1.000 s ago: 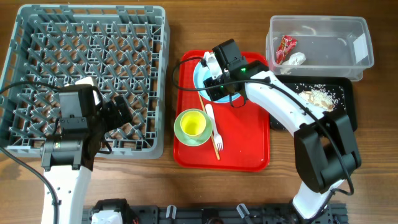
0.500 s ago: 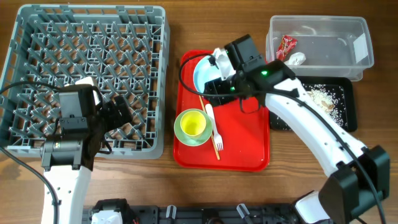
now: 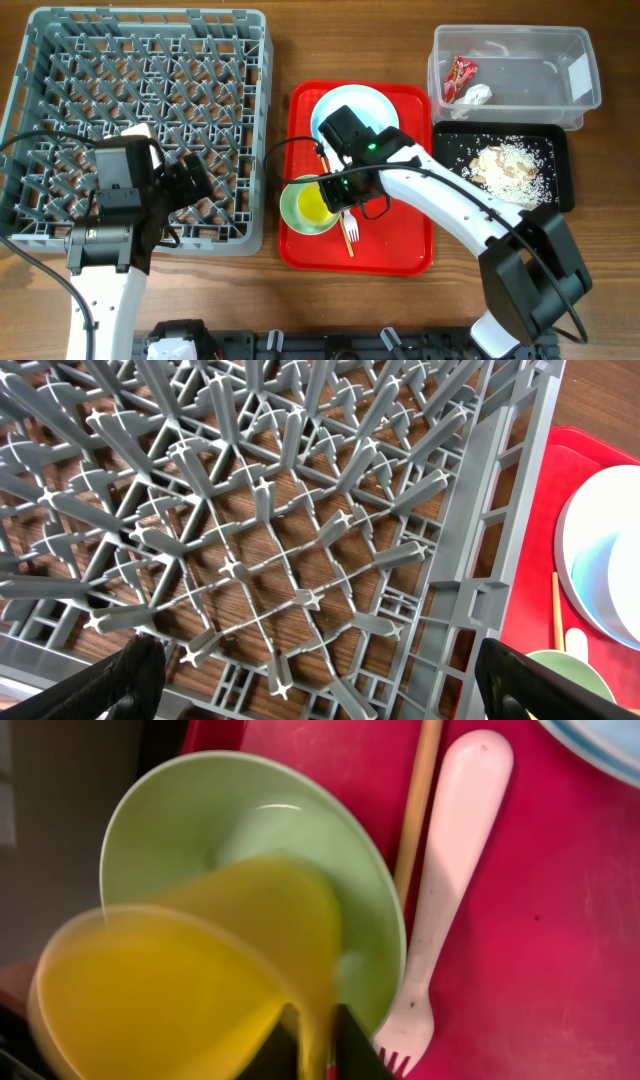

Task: Sort waste into correct bins and load items into the dishwasher rack
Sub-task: 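Grasp the yellow cup with the right gripper and lift it, then hand the yellow cup from the right gripper to the left gripper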

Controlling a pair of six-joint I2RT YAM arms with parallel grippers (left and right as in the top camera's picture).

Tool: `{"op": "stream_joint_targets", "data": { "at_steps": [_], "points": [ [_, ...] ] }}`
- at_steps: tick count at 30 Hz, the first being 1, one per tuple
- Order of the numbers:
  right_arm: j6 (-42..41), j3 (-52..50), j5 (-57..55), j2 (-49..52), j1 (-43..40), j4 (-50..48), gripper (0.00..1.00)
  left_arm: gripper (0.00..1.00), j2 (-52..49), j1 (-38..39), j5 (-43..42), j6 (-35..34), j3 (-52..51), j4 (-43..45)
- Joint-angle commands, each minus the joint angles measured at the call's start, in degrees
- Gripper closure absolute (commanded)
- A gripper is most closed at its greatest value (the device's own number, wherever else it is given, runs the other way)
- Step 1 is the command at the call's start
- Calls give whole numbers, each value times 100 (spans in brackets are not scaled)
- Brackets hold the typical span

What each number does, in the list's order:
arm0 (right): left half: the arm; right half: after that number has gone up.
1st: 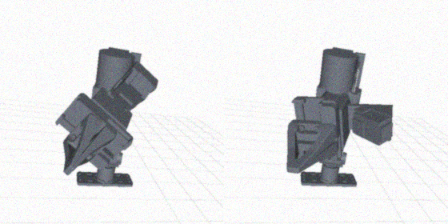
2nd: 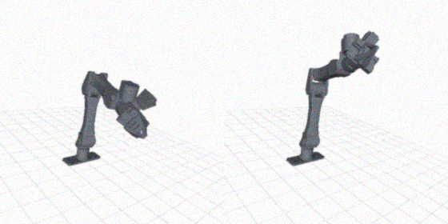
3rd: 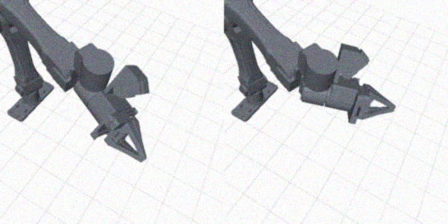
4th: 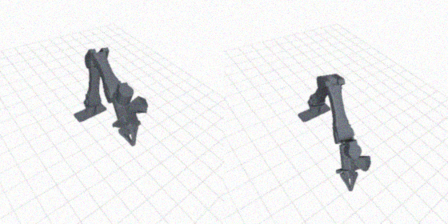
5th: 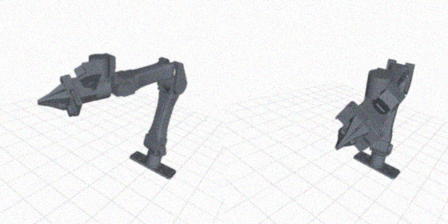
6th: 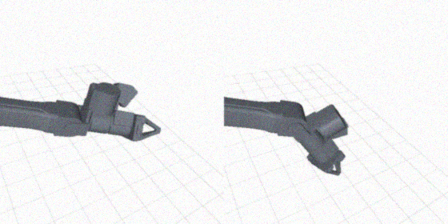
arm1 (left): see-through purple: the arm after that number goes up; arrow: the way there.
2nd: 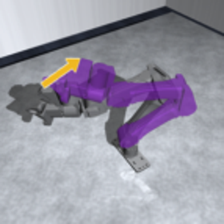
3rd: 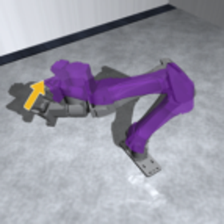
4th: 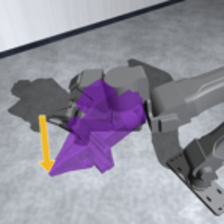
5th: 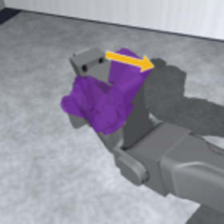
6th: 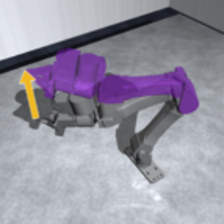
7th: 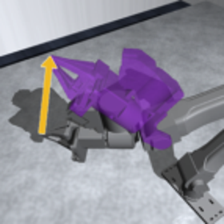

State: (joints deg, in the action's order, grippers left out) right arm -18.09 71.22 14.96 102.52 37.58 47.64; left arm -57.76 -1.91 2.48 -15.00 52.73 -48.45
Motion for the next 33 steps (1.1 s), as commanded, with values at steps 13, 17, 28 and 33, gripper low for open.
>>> {"op": "stream_joint_targets", "data": {
  "at_steps": [13,17,28,33],
  "points": [
    [-184,1510,439,-1088,-1307,273,96,0,-46,31,-1742,-52,90,608],
    [-284,1491,2251,-997,-2114,-96,96,0,-409,31,-3609,-94,90,1537],
    [-638,1453,5239,-831,-2319,-957,96,0,-1685,31,-7578,-1088,90,4962],
    [-756,1453,5552,-831,-2312,-1001,96,0,-1705,33,-8465,-1320,92,5967]
  ]
}}
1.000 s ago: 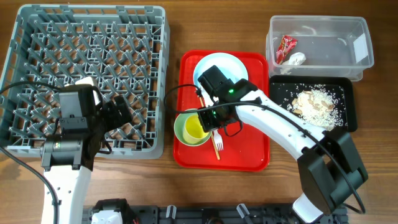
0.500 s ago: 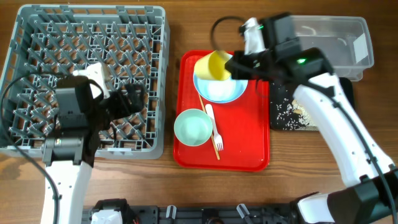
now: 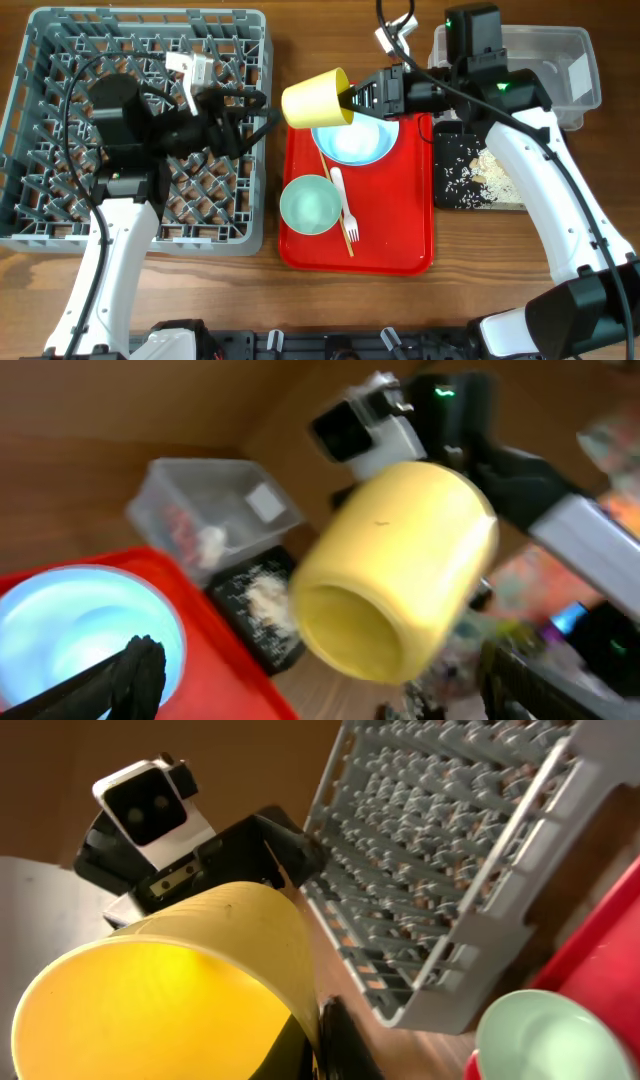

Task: Sort waste into correct bins and load items into the dishwasher rack
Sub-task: 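Hand the yellow cup from the right gripper to the left gripper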

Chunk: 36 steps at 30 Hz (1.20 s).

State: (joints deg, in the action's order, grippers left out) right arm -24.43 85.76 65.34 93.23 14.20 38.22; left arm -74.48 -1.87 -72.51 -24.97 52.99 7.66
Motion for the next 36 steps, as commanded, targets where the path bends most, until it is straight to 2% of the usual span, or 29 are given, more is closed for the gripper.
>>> {"op": "stream_joint_targets", "data": {
  "at_steps": [1,5,12,21,29,36],
  "points": [
    [-127,0,643,98,42,-116,96,0,-31,28,-1078,-398,66,496],
    [-350,0,785,98,225,-380,96,0,-31,66,-1434,-603,66,966],
    [-621,0,782,103,535,-645,96,2,-33,393,-1403,-619,66,1220],
    [-726,0,673,107,595,-592,96,16,-31,400,-1375,-855,66,1987],
    [-723,0,669,107,590,-560,96,26,-33,356,-1296,-852,66,2002],
    [-723,0,651,107,584,-557,96,29,-33,197,-1296,-852,66,2002]
  ]
}}
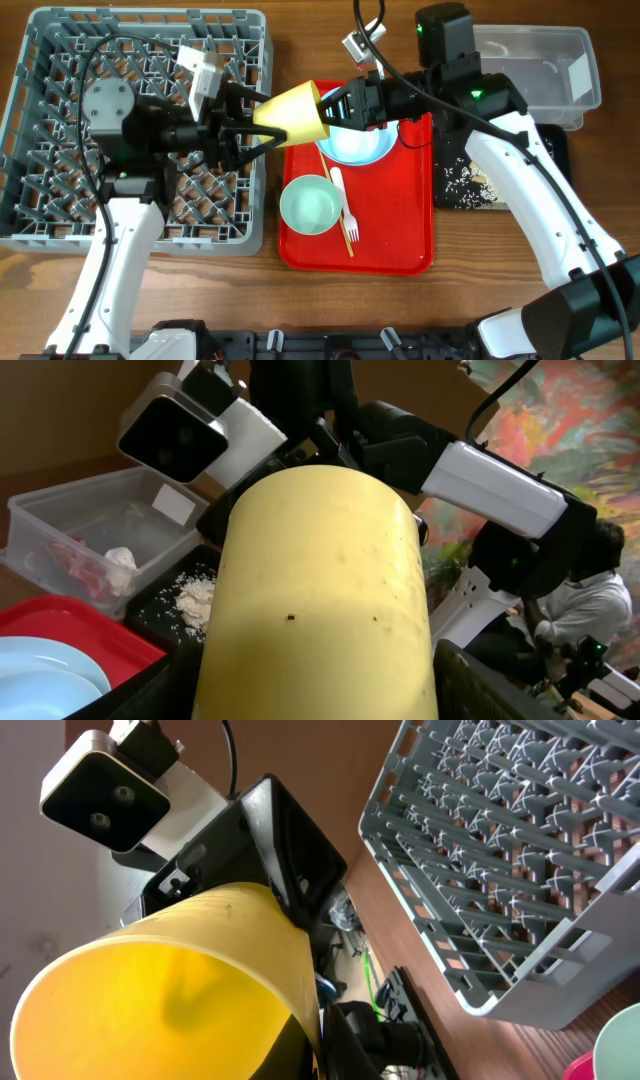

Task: Sort waste into correct bins and load items into the dishwasher rack
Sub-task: 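Hand the yellow cup from the right gripper to the left gripper, then lower the yellow cup into the dish rack with the left gripper and release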

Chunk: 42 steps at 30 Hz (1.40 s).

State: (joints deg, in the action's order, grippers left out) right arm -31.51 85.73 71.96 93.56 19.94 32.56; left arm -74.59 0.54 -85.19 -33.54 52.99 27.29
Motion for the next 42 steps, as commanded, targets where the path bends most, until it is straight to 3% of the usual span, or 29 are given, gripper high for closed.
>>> {"op": "stream_joint_targets", "data": {
  "at_steps": [1,6,14,16,17,20,24,27,29,32,37,42],
  "points": [
    [-17,2,-11,74,9,7,96,31,-22,-44,-28,4,66,39],
    [-17,2,-9,74,9,7,96,40,-22,-44,-28,4,66,39],
    [-11,2,-11,74,9,4,95,44,-22,-44,-28,4,66,37],
    [-9,2,-11,74,9,7,86,44,-22,-44,-28,4,66,37],
    [-2,2,-13,74,9,4,69,44,-22,-44,-28,4,66,35],
    [0,2,-151,74,7,9,61,45,-22,-44,-28,7,66,33],
    [-17,2,-890,74,-33,94,55,53,-22,-127,4,345,63,-234],
    [4,2,-1757,74,-157,417,53,62,-22,-411,660,1073,63,-1425],
    [179,2,-2264,74,-319,546,53,83,-22,-680,1543,1419,63,-2409],
    [378,2,-2769,74,-542,741,52,96,-22,-918,2326,1620,63,-3104],
    [1204,9,-3897,55,-822,1825,52,96,98,-1373,3842,1624,85,-4315],
    [1764,70,-5451,-273,-988,2769,50,96,409,-1569,5657,1648,782,-6537]
  ]
}}
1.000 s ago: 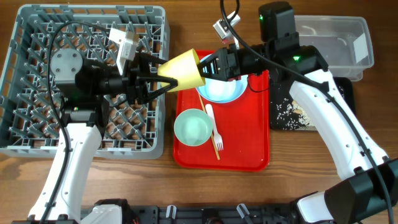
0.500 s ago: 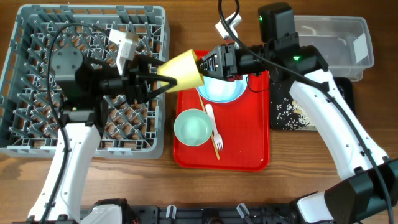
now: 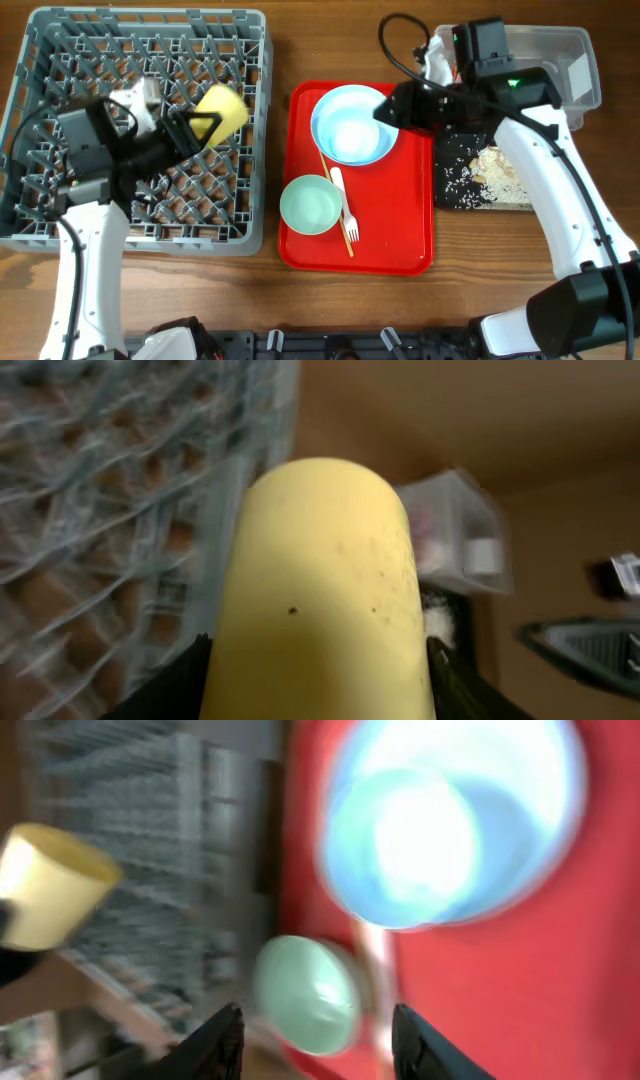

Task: Sort waste into correct bins and load items into the dishwasher rack
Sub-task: 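Lower the yellow cup into the dish rack with the left gripper and release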

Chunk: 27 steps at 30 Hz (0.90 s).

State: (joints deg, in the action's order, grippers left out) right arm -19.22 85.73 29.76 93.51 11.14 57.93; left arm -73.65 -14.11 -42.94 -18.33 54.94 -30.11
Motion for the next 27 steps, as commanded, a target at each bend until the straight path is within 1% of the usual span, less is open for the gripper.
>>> {"op": "stream_joint_targets", "data": {
  "at_steps": [1,4,6,8,12,14,17,22,26,27],
  "points": [
    [599,70,-1541,-404,-144,356,49,96,339,-131,1731,127,800,-1224],
    [595,70,-2396,-754,-286,726,48,96,339,-195,2629,146,1318,-2321],
    [592,68,-2723,-907,-420,944,47,96,339,-208,3071,146,1419,-2675],
    [603,68,-2761,-953,-614,1123,43,96,337,-232,3366,144,1419,-2879],
    [702,2,-2758,-929,-855,1217,42,96,310,-232,3580,144,1419,-3008],
    [721,-4,-2758,-901,-855,1220,42,96,227,-232,3775,144,1416,-3128],
    [726,-13,-2758,-868,-855,1217,41,96,-17,-229,3812,144,1416,-3298],
    [723,-13,-2758,-859,-855,1213,41,96,-599,-229,3810,144,1414,-3359],
    [726,-13,-2673,-859,-855,1215,41,96,-1252,-229,3807,142,1414,-3289],
    [723,-13,-2673,-859,-855,1215,40,91,-1443,-229,3807,142,1414,-3250]
  ]
}}
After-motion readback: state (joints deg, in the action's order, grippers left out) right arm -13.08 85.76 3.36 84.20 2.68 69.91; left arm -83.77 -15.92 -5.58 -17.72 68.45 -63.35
